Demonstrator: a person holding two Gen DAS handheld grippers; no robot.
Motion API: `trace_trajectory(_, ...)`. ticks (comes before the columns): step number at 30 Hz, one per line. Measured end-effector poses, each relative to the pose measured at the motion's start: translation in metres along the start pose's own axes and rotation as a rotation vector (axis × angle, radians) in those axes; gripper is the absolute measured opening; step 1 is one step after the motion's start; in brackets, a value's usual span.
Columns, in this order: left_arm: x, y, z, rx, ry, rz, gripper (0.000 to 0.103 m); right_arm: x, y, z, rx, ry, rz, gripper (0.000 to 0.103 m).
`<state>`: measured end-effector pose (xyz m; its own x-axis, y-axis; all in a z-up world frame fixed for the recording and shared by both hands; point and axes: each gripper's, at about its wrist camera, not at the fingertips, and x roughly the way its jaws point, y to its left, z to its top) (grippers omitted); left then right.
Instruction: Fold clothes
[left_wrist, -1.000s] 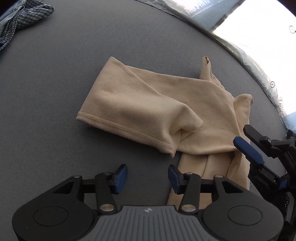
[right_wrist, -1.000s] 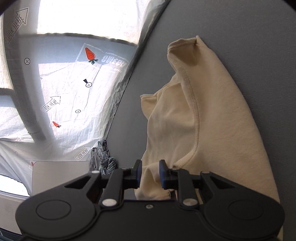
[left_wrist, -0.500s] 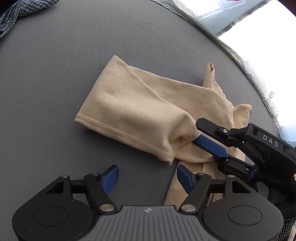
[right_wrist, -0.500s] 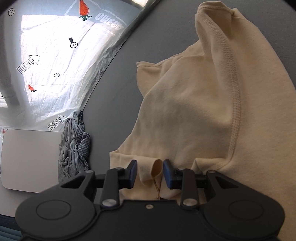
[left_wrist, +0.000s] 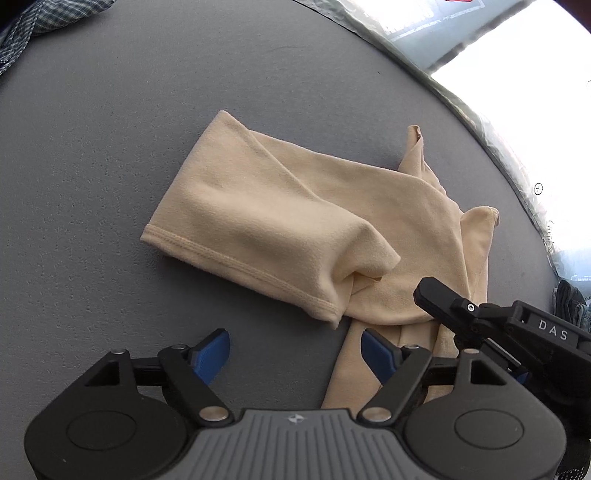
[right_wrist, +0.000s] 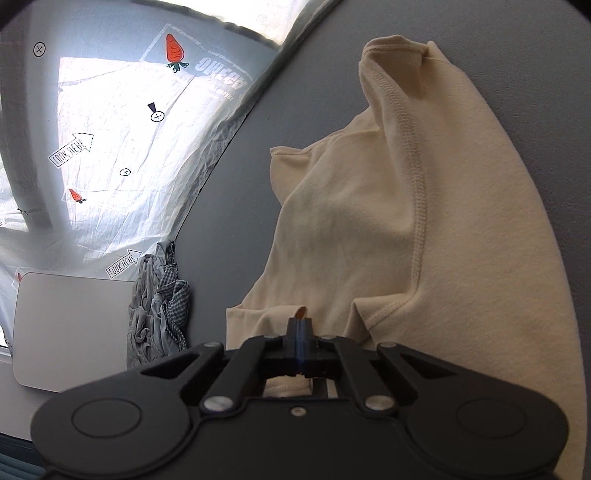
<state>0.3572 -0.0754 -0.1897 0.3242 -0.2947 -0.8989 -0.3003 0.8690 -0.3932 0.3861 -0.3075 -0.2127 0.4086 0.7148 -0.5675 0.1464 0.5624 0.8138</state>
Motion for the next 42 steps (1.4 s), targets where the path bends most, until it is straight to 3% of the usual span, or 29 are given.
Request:
trace_trajectory(4,0.001,-0.007,-0.005,0.043,-0.014,0.030,0.079,-0.022,-0.004,-0.007,-0.025,-0.038,-0.017,0.000)
trace_trajectory(8,0.001,-0.013,-0.008,0.069,-0.017,0.060,0.079,-0.025,0.004,-0.009,-0.070,-0.021,-0.037,0.005)
trace_trajectory(11,-0.003,-0.017,0.002,0.047,-0.013,0.135,0.079,-0.020,0.007,-0.010,-0.072,-0.011,-0.037,0.008)
trace_trajectory(14,-0.019,-0.019,0.016,0.091,-0.091,0.194,0.079,-0.013,0.009,-0.009,-0.068,0.000,-0.040,0.011)
trace_trajectory(18,-0.030,0.001,0.040,0.044,-0.120,0.242,0.079,0.003,0.016,-0.001,-0.085,0.017,-0.061,0.020)
trace_trajectory(21,-0.022,0.020,0.056,0.011,-0.089,0.304,0.079,0.015,0.021,0.005,-0.099,0.031,-0.079,0.031)
trace_trajectory(26,-0.005,0.033,0.068,0.017,-0.044,0.379,0.079,0.035,0.029,0.015,-0.128,0.051,-0.110,0.038)
trace_trajectory(34,0.001,0.037,0.076,0.007,-0.028,0.373,0.085,0.055,0.043,0.015,-0.230,0.089,-0.114,0.048)
trace_trajectory(40,0.003,0.036,0.077,0.016,-0.033,0.376,0.088,0.068,0.053,0.010,-0.289,0.130,-0.109,0.047)
trace_trajectory(42,0.003,0.036,0.077,0.020,-0.036,0.375,0.090,0.072,0.054,0.008,-0.295,0.145,-0.103,0.038)
